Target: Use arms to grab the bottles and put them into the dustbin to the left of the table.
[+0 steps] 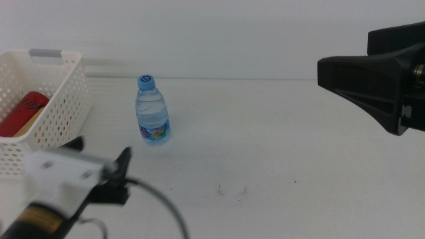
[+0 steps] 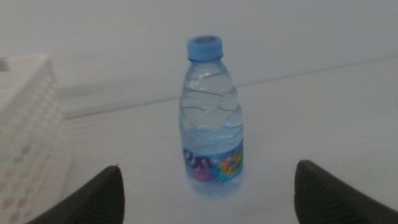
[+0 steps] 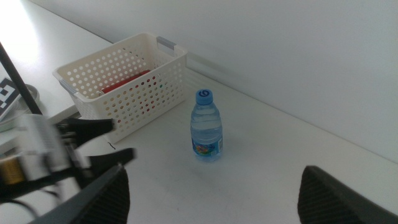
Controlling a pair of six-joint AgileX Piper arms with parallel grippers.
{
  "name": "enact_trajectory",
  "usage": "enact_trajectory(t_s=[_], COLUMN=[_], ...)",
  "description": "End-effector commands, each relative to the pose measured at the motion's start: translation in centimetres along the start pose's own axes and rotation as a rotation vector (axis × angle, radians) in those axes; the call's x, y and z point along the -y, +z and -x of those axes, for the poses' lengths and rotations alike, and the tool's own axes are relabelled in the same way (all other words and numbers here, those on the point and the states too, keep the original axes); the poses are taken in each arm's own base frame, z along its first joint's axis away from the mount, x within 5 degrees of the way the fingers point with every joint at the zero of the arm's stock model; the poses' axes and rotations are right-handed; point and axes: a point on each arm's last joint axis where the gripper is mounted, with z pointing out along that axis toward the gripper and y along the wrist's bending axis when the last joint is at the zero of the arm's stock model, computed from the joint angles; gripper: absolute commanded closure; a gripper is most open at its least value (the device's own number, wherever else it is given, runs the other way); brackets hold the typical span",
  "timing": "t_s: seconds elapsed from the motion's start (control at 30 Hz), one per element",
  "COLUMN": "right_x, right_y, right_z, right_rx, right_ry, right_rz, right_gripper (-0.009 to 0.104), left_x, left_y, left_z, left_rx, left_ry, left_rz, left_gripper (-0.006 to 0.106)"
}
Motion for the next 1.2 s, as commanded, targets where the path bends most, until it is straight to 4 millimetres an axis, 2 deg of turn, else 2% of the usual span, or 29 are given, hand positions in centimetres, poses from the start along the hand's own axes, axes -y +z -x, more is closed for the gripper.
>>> enact_trajectory(t_s=[0.0,0.2,0.37,0.6,1.07,1.17], right_x=[0.0,0.0,0.0,0.0,0.0,0.0], right_y=[-0.1,-0.1,-0.1,-0.1,-0.1,-0.1], right_z=[0.0,0.0,0.0,0.0,0.0,0.0], right_rx=[0.003,0.004,0.004,0.004,0.004,0.004], right_ry=[-0.007,-0.007,-0.007,-0.007,-0.007,-0.007], right_rz=[0.002,0.002,0.002,0.002,0.002,0.002], right_gripper=[0.003,0.003,0.003,0.003,0.003,0.003], left_x=[0.6,1.6,1.3,1.1,0.5,0.1], left_y=[2.5,7.8,11.2,15.5,20.6,20.7], left_z=[-0.2,-1.8,-3.3,-4.0,-4.8,-5.2], left_rx=[0.006,-0.043,-0.084,-0.129,-0.110,-0.125], left_ry=[0.001,0.005,-0.026,0.007,-0.016,-0.044], left_rz=[-0.004,-0.001,-0.013,-0.060,0.012,0.057], left_gripper=[0.007,0.007,0.007,0.007,0.007,0.015])
